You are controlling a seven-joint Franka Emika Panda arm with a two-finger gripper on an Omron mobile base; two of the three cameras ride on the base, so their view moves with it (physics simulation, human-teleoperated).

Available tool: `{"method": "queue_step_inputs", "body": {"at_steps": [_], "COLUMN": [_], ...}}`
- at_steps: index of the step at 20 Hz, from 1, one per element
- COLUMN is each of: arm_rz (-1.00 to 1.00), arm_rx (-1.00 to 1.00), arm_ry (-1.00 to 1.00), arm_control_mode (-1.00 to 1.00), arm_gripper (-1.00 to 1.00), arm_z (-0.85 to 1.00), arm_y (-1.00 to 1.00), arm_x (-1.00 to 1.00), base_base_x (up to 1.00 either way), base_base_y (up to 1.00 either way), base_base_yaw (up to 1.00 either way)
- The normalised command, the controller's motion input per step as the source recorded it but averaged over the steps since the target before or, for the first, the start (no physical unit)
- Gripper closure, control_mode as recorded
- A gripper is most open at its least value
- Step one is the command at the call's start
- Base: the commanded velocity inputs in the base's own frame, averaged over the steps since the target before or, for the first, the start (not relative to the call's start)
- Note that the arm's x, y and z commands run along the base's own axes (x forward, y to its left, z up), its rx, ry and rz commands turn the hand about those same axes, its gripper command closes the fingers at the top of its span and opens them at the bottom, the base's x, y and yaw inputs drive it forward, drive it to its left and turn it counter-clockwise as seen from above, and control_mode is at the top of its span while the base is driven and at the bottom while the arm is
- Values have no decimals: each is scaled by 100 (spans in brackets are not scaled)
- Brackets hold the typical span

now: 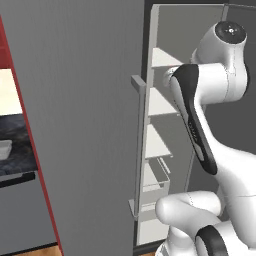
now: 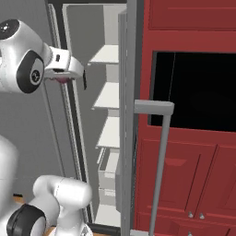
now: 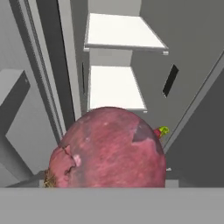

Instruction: Take the onion and potato out of the freezer and place them in the tupperware container on the counter. Then put the tupperware containing the vegetables back in the freezer.

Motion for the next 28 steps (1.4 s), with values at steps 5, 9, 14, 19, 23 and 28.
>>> {"method": "queue_step_inputs", "body": {"at_steps": [5, 9, 14, 19, 23, 28], "arm_rz": [0, 1, 3, 0, 0, 0], "arm_rx": [0, 0, 0, 0, 0, 0], "arm_ry": [4, 4, 7, 0, 0, 0], "arm_control_mode": [-100, -100, 100, 100, 100, 100], "arm_gripper": [100, 100, 100, 100, 100, 100], "arm_z": [-2, 0, 0, 0, 0, 0], "arm_y": [-2, 0, 0, 0, 0, 0], "arm_x": [-7, -40, -34, 0, 0, 0], "base_base_x": [0, 0, -32, -70, -11, 10], "base_base_y": [0, 0, 0, 60, 100, 100], "base_base_yaw": [0, 0, 2, 6, 9, 9]}}
